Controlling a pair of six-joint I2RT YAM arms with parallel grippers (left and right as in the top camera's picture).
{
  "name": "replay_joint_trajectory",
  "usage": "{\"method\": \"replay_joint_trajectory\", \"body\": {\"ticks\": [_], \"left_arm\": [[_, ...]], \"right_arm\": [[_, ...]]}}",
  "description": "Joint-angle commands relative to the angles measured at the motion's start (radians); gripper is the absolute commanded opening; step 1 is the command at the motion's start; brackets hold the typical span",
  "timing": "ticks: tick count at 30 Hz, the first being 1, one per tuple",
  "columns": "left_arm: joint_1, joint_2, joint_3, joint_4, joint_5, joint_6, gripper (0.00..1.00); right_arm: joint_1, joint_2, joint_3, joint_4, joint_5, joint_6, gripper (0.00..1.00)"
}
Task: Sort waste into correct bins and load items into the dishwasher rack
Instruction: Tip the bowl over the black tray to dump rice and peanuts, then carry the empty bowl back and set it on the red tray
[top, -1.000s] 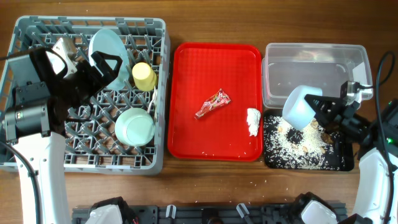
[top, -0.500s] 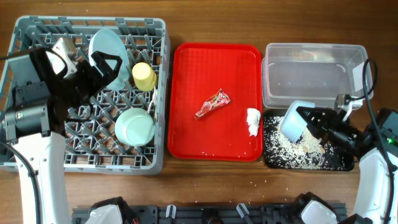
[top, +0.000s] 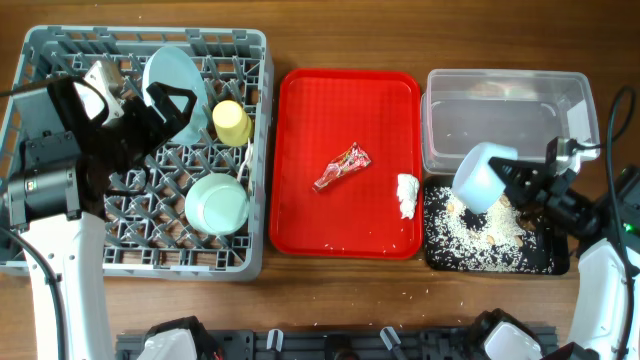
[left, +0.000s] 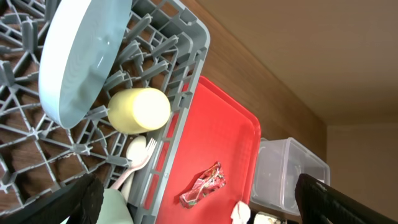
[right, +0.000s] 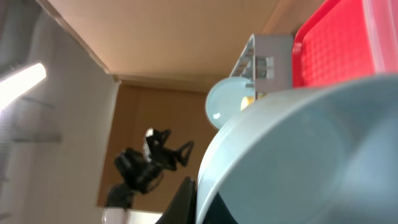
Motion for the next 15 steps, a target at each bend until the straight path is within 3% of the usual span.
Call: {"method": "replay_joint_trajectory", "body": {"ticks": [1,2,4,7,9,12,14,15], "left_arm": [[0.005,-0.002,0.003,0.001,0.011,-0.009,1.00],[0.005,-0.002,0.003,0.002,0.011,-0.009,1.00],[0.005,-0.002,0.003,0.002,0.011,-0.009,1.00],[0.005,-0.002,0.003,0.002,0.011,-0.009,1.00],[0.005,-0.002,0.003,0.002,0.011,-0.009,1.00],[0.005,-0.002,0.003,0.002,0.011,-0.009,1.00],[0.005,-0.002,0.003,0.002,0.011,-0.009,1.00],[0.005,-0.002,0.003,0.002,0.011,-0.009,1.00]], "right_arm": [[-0.007,-0.001,0.010,0.025,-0.064,0.129,0.04],[-0.007,-0.008,0.010,-0.021,-0.064,0.150,0.04],[-0.007,-0.005,0.010,0.089,-0.058,0.048,0.04],[-0.006,-0.010,0.010,0.081,-0.064,0.174,0.04],[-0.001,-0.042,0.010,0.118,-0.059,0.181,0.04],[0.098,-0.193,0.010,0.153,0.217,0.206,0.04],[0.230,-0.320,0.010,0.148,0.494,0.209,0.04],[0.354,-0.404,0.010,0.124,0.742,0.209,0.05]]}}
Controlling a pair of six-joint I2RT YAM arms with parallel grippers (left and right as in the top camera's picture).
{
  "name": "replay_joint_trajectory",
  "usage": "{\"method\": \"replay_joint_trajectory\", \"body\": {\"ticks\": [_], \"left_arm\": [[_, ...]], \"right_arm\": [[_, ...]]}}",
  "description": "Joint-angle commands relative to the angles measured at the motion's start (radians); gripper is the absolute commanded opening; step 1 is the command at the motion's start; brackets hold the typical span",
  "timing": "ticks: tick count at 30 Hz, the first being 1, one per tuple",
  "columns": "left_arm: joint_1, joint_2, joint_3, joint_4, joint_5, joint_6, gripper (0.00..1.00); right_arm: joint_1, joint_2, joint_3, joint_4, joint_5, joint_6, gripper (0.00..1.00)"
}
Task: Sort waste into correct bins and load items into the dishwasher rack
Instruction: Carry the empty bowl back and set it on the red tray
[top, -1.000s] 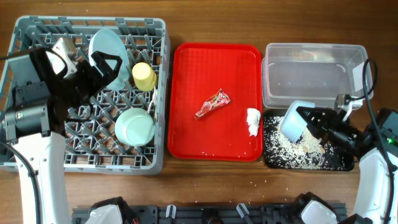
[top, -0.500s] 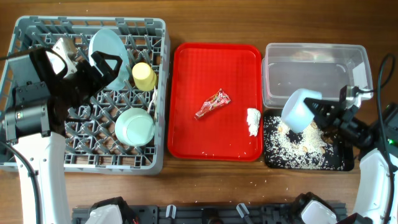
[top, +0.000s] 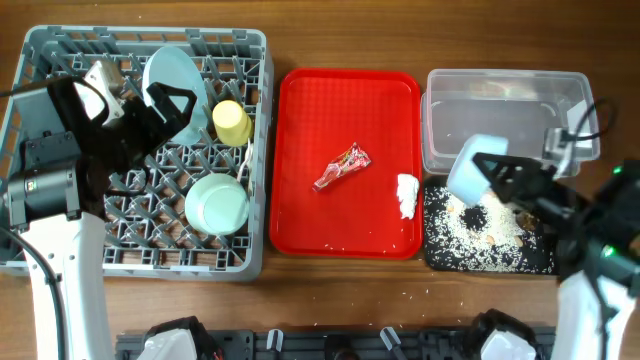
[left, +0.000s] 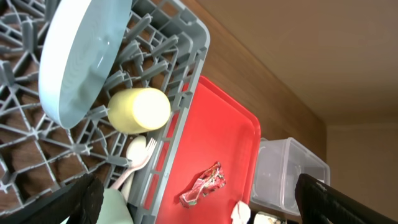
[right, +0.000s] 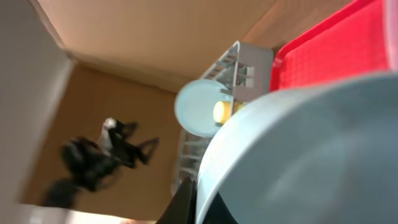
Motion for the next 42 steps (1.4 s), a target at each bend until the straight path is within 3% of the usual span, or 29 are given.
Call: {"method": "replay_joint_trajectory", "body": {"ticks": [1,4,5,9,12,16,17,20,24,28,32,38,42], "left_arm": [[0.005,-0.002,0.003,0.000,0.011,-0.009,1.00],[0.005,-0.002,0.003,0.000,0.011,-0.009,1.00],[0.005,-0.002,0.003,0.000,0.011,-0.009,1.00],[0.005,-0.002,0.003,0.000,0.011,-0.009,1.00],[0.005,-0.002,0.003,0.000,0.011,-0.009,1.00],[0.005,-0.002,0.003,0.000,0.011,-0.009,1.00],[0.005,-0.002,0.003,0.000,0.011,-0.009,1.00],[0.005,-0.002,0.003,0.000,0.011,-0.009,1.00],[0.005,-0.002,0.003,0.000,0.011,-0.009,1.00],[0.005,-0.002,0.003,0.000,0.011,-0.009,1.00],[0.005,-0.002,0.003,0.000,0.011,-0.009,1.00],[0.005,-0.002,0.003,0.000,0.011,-0.009,1.00],[0.005,-0.002,0.003,0.000,0.011,-0.009,1.00]], "right_arm": [[0.283,-0.173,0.010,-0.048,0.655,0.012,0.04],[0.610,-0.175,0.010,-0.088,0.966,0.004,0.04],[0.794,-0.115,0.010,-0.087,1.061,0.001,0.04],[1.178,0.180,0.010,0.032,1.195,0.010,0.04],[1.305,0.446,0.010,0.167,1.225,0.013,0.04],[1.316,0.583,0.010,0.235,1.136,0.020,0.04],[1.316,0.582,0.010,0.234,1.131,0.018,0.13],[1.307,0.543,0.034,0.223,1.110,-0.011,0.55],[1.273,0.394,0.113,0.171,1.163,-0.089,0.70],[1.223,0.378,0.112,0.130,1.488,-0.073,0.75],[1.175,0.519,0.112,0.142,1.518,0.040,0.75],[1.173,0.745,0.112,0.368,1.572,0.074,0.72],[1.165,0.805,0.112,0.360,1.700,0.250,0.72]]}}
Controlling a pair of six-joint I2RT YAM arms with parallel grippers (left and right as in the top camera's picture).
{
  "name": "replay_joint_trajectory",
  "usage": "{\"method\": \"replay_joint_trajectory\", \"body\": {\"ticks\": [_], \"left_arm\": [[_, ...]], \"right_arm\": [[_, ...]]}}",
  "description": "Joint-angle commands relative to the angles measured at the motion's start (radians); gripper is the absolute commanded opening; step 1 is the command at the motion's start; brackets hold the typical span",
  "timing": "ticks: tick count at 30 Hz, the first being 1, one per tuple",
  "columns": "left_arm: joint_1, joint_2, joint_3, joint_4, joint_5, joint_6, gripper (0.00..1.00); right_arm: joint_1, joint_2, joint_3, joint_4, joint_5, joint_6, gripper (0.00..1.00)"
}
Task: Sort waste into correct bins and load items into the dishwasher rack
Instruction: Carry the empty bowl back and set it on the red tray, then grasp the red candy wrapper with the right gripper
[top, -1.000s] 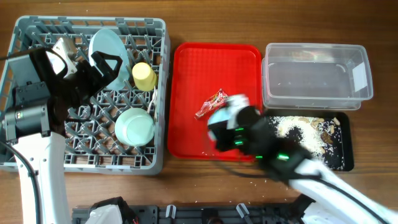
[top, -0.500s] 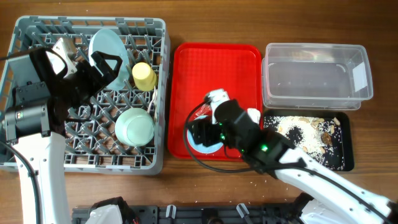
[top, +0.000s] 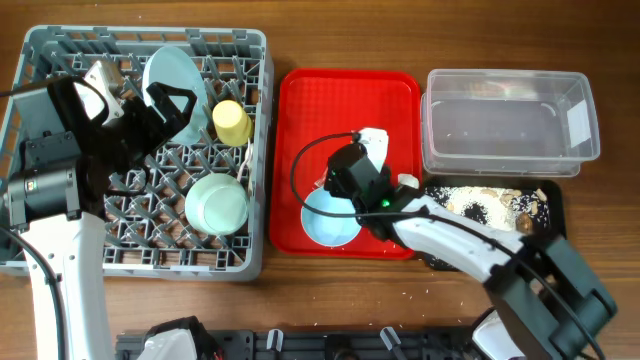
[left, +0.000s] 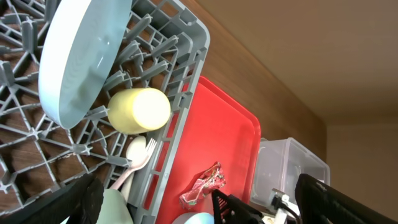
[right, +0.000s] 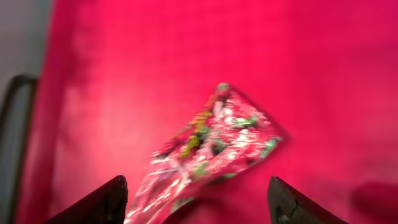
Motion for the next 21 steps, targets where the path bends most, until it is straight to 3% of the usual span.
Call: {"method": "replay_joint_trajectory", "body": {"ticks": [1,15,21], "left_arm": [[0.005,-0.002,0.004,0.002,0.011,-0.009,1.00],[0.005,-0.002,0.004,0.002,0.011,-0.009,1.00],[0.005,-0.002,0.004,0.002,0.011,-0.009,1.00]], "right_arm": [[-0.017,0.040,0.009,0.002,0.084,0.131,0.72],[-0.036,0.171,0.009,0.152,0.069,0.140,0.71],[-0.038,0.196,0.009,0.188,0.120,0.135,0.46]]}}
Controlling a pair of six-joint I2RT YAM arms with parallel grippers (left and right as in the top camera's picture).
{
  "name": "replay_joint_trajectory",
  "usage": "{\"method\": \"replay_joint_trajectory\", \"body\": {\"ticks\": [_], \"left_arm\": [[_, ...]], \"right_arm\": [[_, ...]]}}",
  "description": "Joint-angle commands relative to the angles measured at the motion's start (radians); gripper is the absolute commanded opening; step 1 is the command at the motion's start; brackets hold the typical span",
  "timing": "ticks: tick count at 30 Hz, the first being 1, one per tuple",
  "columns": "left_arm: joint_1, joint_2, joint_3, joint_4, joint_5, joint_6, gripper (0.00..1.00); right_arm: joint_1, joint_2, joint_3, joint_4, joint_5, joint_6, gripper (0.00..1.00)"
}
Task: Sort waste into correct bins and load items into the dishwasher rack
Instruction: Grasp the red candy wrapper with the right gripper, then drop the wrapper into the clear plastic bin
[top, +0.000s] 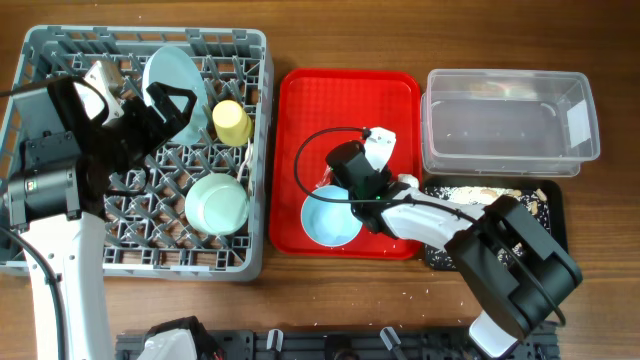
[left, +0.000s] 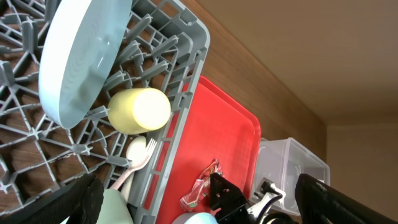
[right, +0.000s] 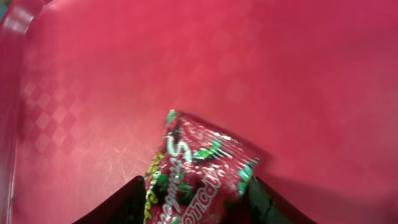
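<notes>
A red candy wrapper (right: 200, 176) lies on the red tray (top: 310, 100), bunched between the fingers (right: 132, 200) of my right gripper (top: 345, 168), which is shut on it. In the left wrist view the wrapper (left: 200, 187) shows beside that black gripper. A light blue bowl (top: 332, 221) sits upright at the tray's front. My left gripper (top: 172, 107) hangs open over the grey dishwasher rack (top: 40, 50), holding nothing. The rack holds a blue plate (top: 168, 72), a yellow cup (top: 232, 122) and a green bowl (top: 215, 203). The white napkin is hidden.
A clear plastic bin (top: 505, 120) stands to the right of the tray. In front of it a black bin (top: 520, 255) holds rice and food scraps. A pale spoon and fork (left: 138, 152) lie at the rack's right side. My right arm stretches across the tray's front right.
My right gripper's fingers were spread wide above the wrapper; now they stand close against both its sides. The bowl stays on the tray. The left arm has not moved.
My right gripper held the blue bowl tilted over the black bin, then a little higher by the bins. Later the bowl stood on the tray's front and the gripper was open over the wrapper. Now it is shut on the wrapper. The left arm stayed over the rack.
</notes>
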Motion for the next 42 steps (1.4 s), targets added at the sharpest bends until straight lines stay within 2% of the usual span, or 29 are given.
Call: {"method": "replay_joint_trajectory", "body": {"ticks": [1,5,7,9,10,11,13,15,17,18,19,21,23,24,27,29,30,32,36,39,40,41,42], "left_arm": [[0.005,-0.002,0.003,0.002,0.011,-0.009,1.00],[0.005,-0.002,0.003,0.002,0.011,-0.009,1.00],[0.005,-0.002,0.003,0.002,0.011,-0.009,1.00],[0.005,-0.002,0.003,0.002,0.011,-0.009,1.00],[0.005,-0.002,0.003,0.002,0.011,-0.009,1.00],[0.005,-0.002,0.003,0.002,0.011,-0.009,1.00],[0.005,-0.002,0.003,0.002,0.011,-0.009,1.00],[0.005,-0.002,0.003,0.002,0.011,-0.009,1.00],[0.005,-0.002,0.003,0.002,0.011,-0.009,1.00],[0.005,-0.002,0.003,0.002,0.011,-0.009,1.00],[0.005,-0.002,0.003,0.002,0.011,-0.009,1.00],[0.005,-0.002,0.003,0.002,0.011,-0.009,1.00],[0.005,-0.002,0.003,0.002,0.011,-0.009,1.00],[0.005,-0.002,0.003,0.002,0.011,-0.009,1.00],[0.005,-0.002,0.003,0.002,0.011,-0.009,1.00],[0.005,-0.002,0.003,0.002,0.011,-0.009,1.00],[0.005,-0.002,0.003,0.002,0.011,-0.009,1.00],[0.005,-0.002,0.003,0.002,0.011,-0.009,1.00],[0.005,-0.002,0.003,0.002,0.011,-0.009,1.00],[0.005,-0.002,0.003,0.002,0.011,-0.009,1.00],[0.005,-0.002,0.003,0.002,0.011,-0.009,1.00],[0.005,-0.002,0.003,0.002,0.011,-0.009,1.00],[0.005,-0.002,0.003,0.002,0.011,-0.009,1.00]], "right_arm": [[-0.013,0.033,0.009,0.030,0.087,-0.003,0.39],[-0.141,0.032,0.009,0.069,0.112,-0.008,0.04],[-0.220,0.031,0.009,0.110,0.008,-0.135,0.04],[-0.273,-0.019,0.014,0.129,-0.239,-0.277,0.04],[-0.280,-0.049,0.021,0.119,-0.313,-0.298,0.04],[-0.281,-0.080,0.031,0.087,-0.343,-0.299,0.11],[-0.280,-0.154,0.060,-0.010,-0.394,-0.299,0.35],[-0.280,-0.225,0.124,-0.146,-0.481,-0.299,0.38],[-0.280,-0.242,0.322,-0.450,-0.558,-0.354,0.45],[-0.280,-0.221,0.488,-0.690,-0.562,-0.379,0.50],[-0.280,-0.198,0.608,-0.861,-0.566,-0.389,0.56],[-0.266,-0.166,0.758,-1.081,-0.570,-0.392,0.78],[-0.230,-0.163,0.752,-1.097,-0.573,-0.340,0.89],[-0.193,-0.152,0.742,-1.099,-0.572,-0.284,1.00],[-0.088,-0.085,0.718,-0.993,-0.561,-0.149,1.00],[-0.035,-0.013,0.693,-0.960,-0.497,-0.055,0.68],[-0.016,0.027,0.678,-0.970,-0.446,0.006,0.64],[-0.002,0.133,0.661,-0.992,-0.357,0.106,0.63],[-0.013,0.279,0.661,-0.993,-0.266,0.188,0.62],[-0.013,0.336,0.660,-0.959,-0.233,0.191,0.63],[-0.013,0.343,0.660,-0.947,-0.226,0.190,0.57],[-0.013,0.343,0.660,-0.943,-0.219,0.190,0.46],[-0.014,0.343,0.661,-0.940,-0.206,0.186,0.29]]}}
